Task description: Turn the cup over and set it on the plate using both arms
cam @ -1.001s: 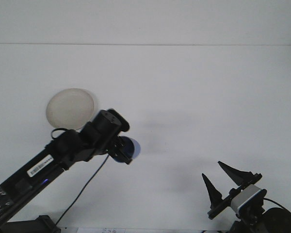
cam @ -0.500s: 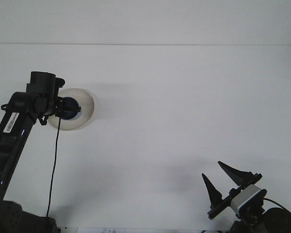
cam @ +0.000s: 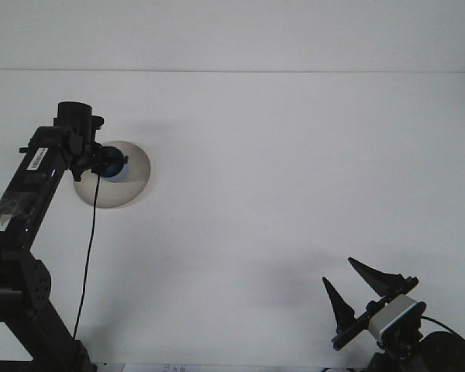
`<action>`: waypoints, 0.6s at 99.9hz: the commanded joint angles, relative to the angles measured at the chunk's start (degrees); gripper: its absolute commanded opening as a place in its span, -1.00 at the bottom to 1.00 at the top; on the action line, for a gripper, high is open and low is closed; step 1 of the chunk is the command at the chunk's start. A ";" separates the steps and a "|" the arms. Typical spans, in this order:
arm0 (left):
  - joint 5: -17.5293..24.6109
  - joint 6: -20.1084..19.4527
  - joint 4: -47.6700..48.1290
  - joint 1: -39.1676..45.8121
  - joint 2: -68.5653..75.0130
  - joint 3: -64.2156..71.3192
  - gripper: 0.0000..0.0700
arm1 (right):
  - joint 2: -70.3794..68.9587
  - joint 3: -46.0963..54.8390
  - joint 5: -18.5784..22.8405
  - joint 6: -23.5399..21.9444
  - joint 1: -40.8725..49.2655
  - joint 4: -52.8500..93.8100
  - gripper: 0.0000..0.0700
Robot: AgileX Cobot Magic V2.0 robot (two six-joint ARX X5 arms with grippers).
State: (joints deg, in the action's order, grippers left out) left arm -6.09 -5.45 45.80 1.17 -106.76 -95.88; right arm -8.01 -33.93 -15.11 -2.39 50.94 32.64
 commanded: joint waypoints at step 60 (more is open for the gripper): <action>1.40 1.79 0.09 0.35 -1.70 -2.29 0.50 | 0.09 -0.52 -0.15 -0.61 0.52 0.02 0.21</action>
State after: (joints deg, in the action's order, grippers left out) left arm -4.93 -4.97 46.00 1.43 -107.48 -96.25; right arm -8.01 -33.93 -15.18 -2.42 50.94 32.95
